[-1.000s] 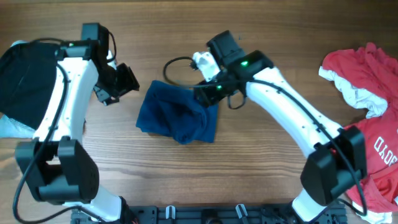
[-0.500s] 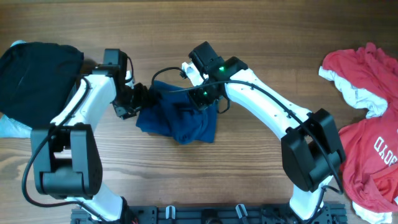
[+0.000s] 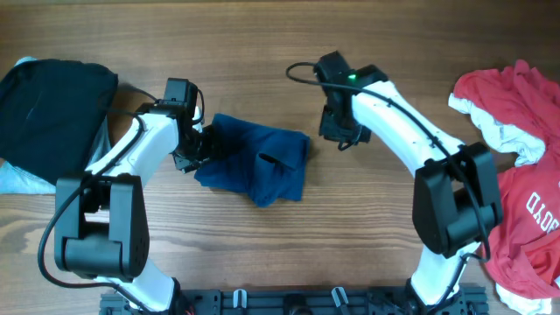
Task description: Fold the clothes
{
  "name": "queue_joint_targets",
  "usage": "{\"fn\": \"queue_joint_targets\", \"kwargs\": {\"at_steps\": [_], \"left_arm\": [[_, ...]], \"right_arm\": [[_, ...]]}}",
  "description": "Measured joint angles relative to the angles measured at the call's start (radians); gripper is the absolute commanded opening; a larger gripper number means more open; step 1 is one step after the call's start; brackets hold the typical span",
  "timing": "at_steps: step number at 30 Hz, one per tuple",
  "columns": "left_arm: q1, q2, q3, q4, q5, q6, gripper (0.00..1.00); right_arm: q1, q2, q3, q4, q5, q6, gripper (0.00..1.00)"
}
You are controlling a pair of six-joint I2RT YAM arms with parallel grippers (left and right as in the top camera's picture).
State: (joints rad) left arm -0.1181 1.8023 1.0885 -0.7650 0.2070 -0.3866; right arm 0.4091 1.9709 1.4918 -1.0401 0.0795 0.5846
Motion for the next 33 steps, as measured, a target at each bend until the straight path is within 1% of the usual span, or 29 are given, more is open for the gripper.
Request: {"fn": "queue_joint_targets", "kwargs": {"at_steps": [3, 4, 5, 6, 7, 9, 13, 15, 19, 22, 25, 28, 31, 32, 33], "left_arm": [[0.000, 0.000, -0.001, 0.000, 0.000, 0.000, 0.63], [0.000, 0.000, -0.002, 0.000, 0.000, 0.000, 0.63], [0.000, 0.000, -0.002, 0.000, 0.000, 0.000, 0.63], [0.000, 0.000, -0.002, 0.000, 0.000, 0.000, 0.63], [0.000, 0.000, -0.002, 0.000, 0.000, 0.000, 0.64], [0.000, 0.000, -0.002, 0.000, 0.000, 0.000, 0.64], [0.000, 0.000, -0.002, 0.000, 0.000, 0.000, 0.64], [0.000, 0.000, -0.002, 0.000, 0.000, 0.000, 0.64], [0.000, 0.000, -0.002, 0.000, 0.000, 0.000, 0.64], [0.000, 0.000, -0.002, -0.001, 0.000, 0.000, 0.64], [0.000, 0.000, -0.002, 0.000, 0.000, 0.000, 0.64], [0.000, 0.000, -0.003, -0.001, 0.000, 0.000, 0.64], [0.000, 0.000, -0.003, -0.001, 0.000, 0.000, 0.64], [0.000, 0.000, -0.003, -0.001, 0.000, 0.000, 0.64], [0.000, 0.000, -0.003, -0.001, 0.000, 0.000, 0.64]], "right_arm": [[-0.002, -0.029, -0.001, -0.009, -0.222, -0.257, 0.37], [0.015, -0.056, -0.002, -0.041, -0.283, -0.334, 0.43], [0.034, -0.081, -0.003, -0.060, -0.323, -0.389, 0.52], [0.059, -0.105, -0.003, -0.080, -0.359, -0.430, 0.59], [0.080, -0.119, -0.003, -0.085, -0.380, -0.453, 0.61], [0.111, -0.126, -0.003, -0.085, -0.417, -0.455, 0.63], [0.113, -0.125, -0.008, -0.038, -0.451, -0.352, 0.64], [0.113, -0.125, -0.008, -0.010, -0.454, -0.268, 0.64], [0.113, -0.125, -0.009, 0.016, -0.444, -0.094, 0.68], [0.113, -0.125, -0.016, 0.039, -0.423, -0.001, 0.68], [0.113, -0.124, -0.080, 0.126, -0.413, 0.097, 0.67], [0.113, -0.123, -0.157, 0.216, -0.424, 0.152, 0.67], [0.113, -0.123, -0.196, 0.269, -0.442, 0.191, 0.59], [0.113, -0.123, -0.202, 0.285, -0.449, 0.199, 0.53], [0.113, -0.123, -0.205, 0.298, -0.455, 0.208, 0.40]]}}
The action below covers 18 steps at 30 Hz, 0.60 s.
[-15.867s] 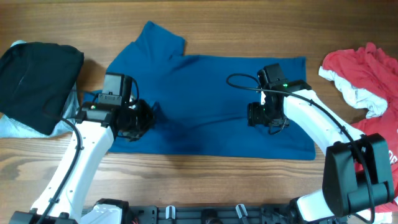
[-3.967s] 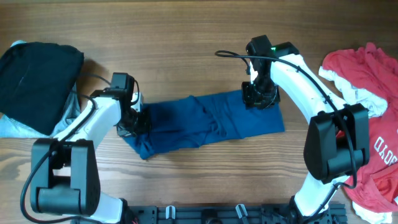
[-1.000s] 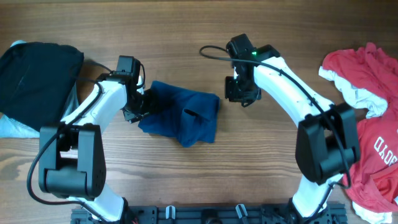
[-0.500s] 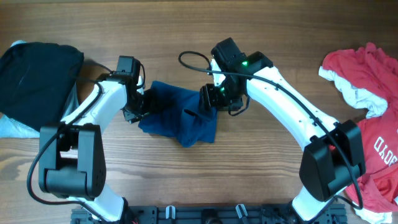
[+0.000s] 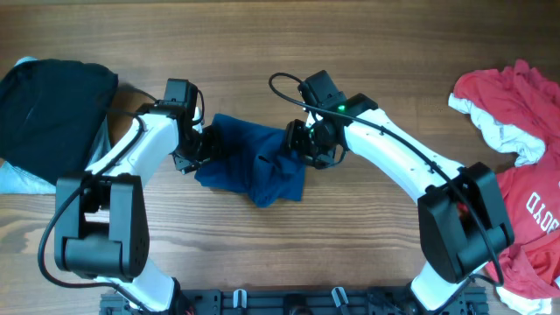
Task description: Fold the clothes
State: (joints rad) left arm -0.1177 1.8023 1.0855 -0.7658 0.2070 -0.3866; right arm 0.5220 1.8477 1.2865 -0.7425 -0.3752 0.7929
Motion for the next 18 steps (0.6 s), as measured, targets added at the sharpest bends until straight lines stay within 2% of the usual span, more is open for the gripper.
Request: {"fn": "queue_joint_targets", "kwargs": {"at_steps": [3, 4, 11, 13, 15, 18], "left_arm": [[0.000, 0.000, 0.000, 0.000, 0.000, 0.000, 0.64], [0.000, 0.000, 0.000, 0.000, 0.000, 0.000, 0.64], [0.000, 0.000, 0.000, -0.001, 0.000, 0.000, 0.64], [-0.001, 0.000, 0.000, -0.002, 0.002, 0.000, 0.64], [-0.010, 0.000, 0.000, -0.001, 0.024, 0.000, 0.64], [-0.018, 0.000, -0.001, -0.003, 0.028, 0.000, 0.64]], "right_arm": [[0.000, 0.000, -0.003, 0.039, -0.011, 0.019, 0.11], [0.000, 0.000, -0.003, 0.046, -0.011, 0.026, 0.05], [-0.066, 0.000, -0.003, 0.078, 0.006, -0.005, 0.04], [-0.189, 0.000, -0.003, 0.076, 0.007, -0.092, 0.05], [-0.263, 0.000, -0.003, 0.068, -0.002, -0.191, 0.29], [-0.332, 0.000, -0.003, 0.016, 0.035, -0.307, 0.27]]}}
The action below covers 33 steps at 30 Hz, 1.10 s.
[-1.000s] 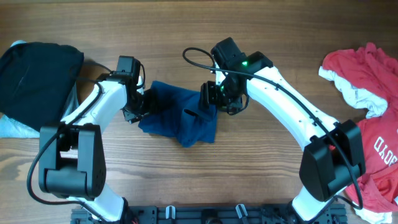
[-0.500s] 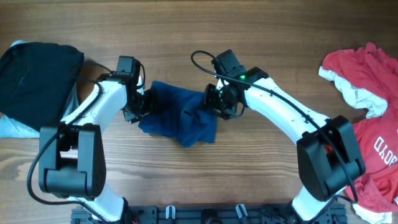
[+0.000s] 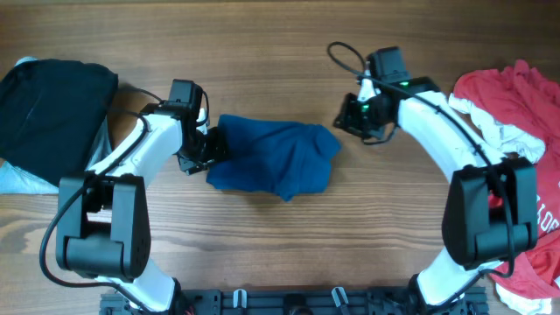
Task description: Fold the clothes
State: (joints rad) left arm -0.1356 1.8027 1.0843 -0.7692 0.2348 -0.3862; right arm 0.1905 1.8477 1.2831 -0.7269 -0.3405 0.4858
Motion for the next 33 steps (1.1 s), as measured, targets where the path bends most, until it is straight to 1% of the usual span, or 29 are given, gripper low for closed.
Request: {"fn": "queue_joint_targets", "kwargs": {"at_steps": [2, 5, 9, 12, 14, 17, 20, 23, 24, 26, 28, 29, 30, 33], "left_arm": [[0.000, 0.000, 0.000, 0.000, -0.001, 0.000, 0.64], [0.000, 0.000, -0.001, 0.000, 0.000, 0.000, 0.64], [0.000, 0.000, -0.001, 0.000, -0.001, 0.000, 0.67], [0.001, 0.000, -0.001, -0.001, -0.005, 0.000, 0.69], [0.001, 0.000, -0.001, -0.003, -0.005, 0.003, 0.69], [0.003, 0.000, -0.001, -0.008, -0.005, 0.003, 0.68], [0.004, 0.000, -0.001, -0.034, -0.005, 0.003, 0.68], [0.004, 0.000, -0.001, -0.064, -0.005, 0.003, 0.66], [0.004, 0.000, -0.001, -0.071, -0.006, 0.003, 0.64], [0.004, 0.000, -0.001, -0.104, -0.012, 0.003, 0.63], [0.004, 0.000, 0.000, -0.132, -0.011, -0.002, 0.63], [0.004, 0.000, -0.002, -0.168, -0.004, -0.010, 0.59], [0.004, 0.000, -0.014, -0.199, 0.013, -0.017, 0.55], [0.004, -0.001, -0.053, -0.238, 0.076, -0.028, 0.54]], "right_arm": [[-0.025, 0.000, 0.000, -0.065, 0.020, -0.065, 0.28], [-0.016, 0.000, 0.000, -0.165, 0.011, -0.156, 0.27], [0.000, -0.003, 0.000, -0.223, -0.113, -0.306, 0.29], [0.082, -0.015, 0.000, -0.205, -0.169, -0.381, 0.30], [0.153, -0.016, 0.000, -0.144, -0.183, -0.406, 0.33], [0.230, -0.016, 0.000, -0.090, -0.186, -0.410, 0.33], [0.282, -0.006, 0.000, -0.079, -0.187, -0.404, 0.33], [0.304, 0.060, 0.000, -0.080, -0.177, -0.393, 0.33], [0.305, 0.085, 0.000, -0.087, -0.160, -0.378, 0.33], [0.304, 0.122, 0.000, -0.105, -0.079, -0.322, 0.34], [0.305, 0.122, 0.001, -0.106, -0.027, -0.291, 0.34], [0.304, 0.122, 0.001, -0.105, 0.011, -0.273, 0.34], [0.297, 0.122, 0.001, -0.090, 0.076, -0.254, 0.34], [0.267, 0.122, 0.001, -0.012, 0.152, -0.243, 0.34]]}}
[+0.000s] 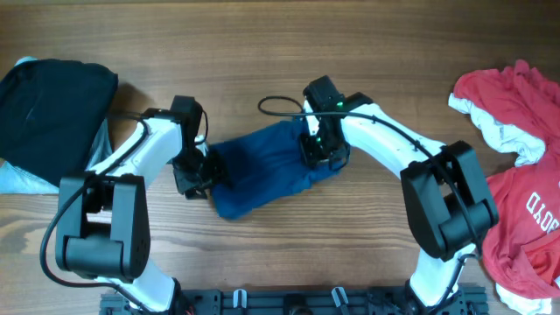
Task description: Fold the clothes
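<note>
A dark blue garment [267, 171] lies bunched on the wooden table [262, 44], slanting from lower left to upper right. My left gripper [206, 175] sits at its left edge, its fingers closed on the fabric. From the right, my right gripper [319, 156] points down onto the garment's upper right end. The wrist hides its fingers, so their state does not show.
A black garment [52, 101] lies at the far left, over a pale cloth [13, 179] at the table's edge. A pile of red and white clothes [512, 96] fills the right side, with a red lettered shirt [534, 219] below it.
My right gripper was off the garment to the upper right and now rests on its right end. The left gripper is slightly lower, and the garment now lies narrower and slanted.
My left gripper held the garment's left edge throughout. The right gripper was first beside the crumpled garment's right side, then on its middle. Then it stood away to the right with the garment spread wider. Now it is back on the right end.
</note>
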{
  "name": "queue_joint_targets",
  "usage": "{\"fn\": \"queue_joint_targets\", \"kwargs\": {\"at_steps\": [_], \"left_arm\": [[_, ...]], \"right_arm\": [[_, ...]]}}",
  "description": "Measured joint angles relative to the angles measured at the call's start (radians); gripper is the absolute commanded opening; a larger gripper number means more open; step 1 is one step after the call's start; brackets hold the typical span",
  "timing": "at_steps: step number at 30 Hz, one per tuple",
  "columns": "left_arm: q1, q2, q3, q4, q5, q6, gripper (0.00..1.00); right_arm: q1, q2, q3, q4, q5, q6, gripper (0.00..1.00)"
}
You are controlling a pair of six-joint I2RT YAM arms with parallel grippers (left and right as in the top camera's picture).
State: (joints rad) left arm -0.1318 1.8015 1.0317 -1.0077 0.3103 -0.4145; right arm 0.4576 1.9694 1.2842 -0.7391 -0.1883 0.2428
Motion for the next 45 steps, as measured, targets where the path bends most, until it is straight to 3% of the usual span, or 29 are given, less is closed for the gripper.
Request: {"fn": "queue_joint_targets", "kwargs": {"at_steps": [5, 7, 8, 9, 12, 14, 17, 20, 26, 32, 36, 39, 42, 45], "left_arm": [[0.000, -0.061, -0.051, -0.018, 0.007, -0.010, 0.60], [0.000, -0.141, -0.060, -0.002, -0.014, -0.011, 0.66], [0.000, -0.201, -0.059, 0.018, -0.024, -0.011, 0.77], [0.000, -0.281, -0.055, 0.040, -0.035, -0.011, 0.78], [0.000, -0.422, -0.050, 0.177, -0.071, -0.012, 0.67], [0.000, -0.462, -0.047, 0.294, -0.093, -0.009, 0.64], [0.000, -0.439, -0.045, 0.423, -0.115, -0.003, 0.62], [0.000, -0.297, -0.045, 0.488, -0.128, 0.008, 0.61], [0.000, -0.030, -0.040, 0.381, -0.103, 0.011, 0.61], [0.000, -0.008, -0.018, 0.161, -0.088, 0.013, 0.53], [-0.009, 0.011, -0.053, 0.001, -0.058, 0.013, 0.51], [-0.046, 0.011, -0.087, -0.014, -0.018, 0.013, 0.48], [-0.069, 0.005, -0.100, -0.006, 0.011, 0.013, 0.47], [-0.055, -0.047, -0.109, 0.021, -0.006, 0.013, 0.55]], "right_arm": [[-0.069, 0.000, 0.006, 0.016, 0.115, 0.003, 0.34], [-0.070, -0.019, 0.011, 0.002, 0.127, 0.003, 0.35], [-0.069, -0.055, 0.012, -0.005, 0.130, 0.003, 0.36], [-0.068, -0.114, 0.014, -0.008, 0.129, 0.003, 0.37], [-0.068, -0.245, 0.024, -0.008, 0.080, 0.003, 0.38], [-0.068, -0.336, 0.045, -0.024, -0.014, 0.005, 0.38], [-0.067, -0.337, 0.045, -0.050, -0.159, 0.015, 0.38], [-0.050, -0.296, 0.014, -0.053, -0.284, 0.019, 0.38], [0.039, -0.217, -0.109, -0.042, -0.359, 0.022, 0.38], [0.050, -0.129, -0.201, -0.010, -0.324, 0.023, 0.38], [0.031, -0.101, -0.212, 0.148, -0.164, 0.069, 0.38], [-0.019, -0.101, -0.208, 0.231, -0.073, 0.075, 0.38], [-0.058, -0.101, -0.197, 0.198, -0.036, 0.053, 0.39], [-0.055, -0.101, -0.189, 0.123, -0.035, 0.028, 0.39]]}}
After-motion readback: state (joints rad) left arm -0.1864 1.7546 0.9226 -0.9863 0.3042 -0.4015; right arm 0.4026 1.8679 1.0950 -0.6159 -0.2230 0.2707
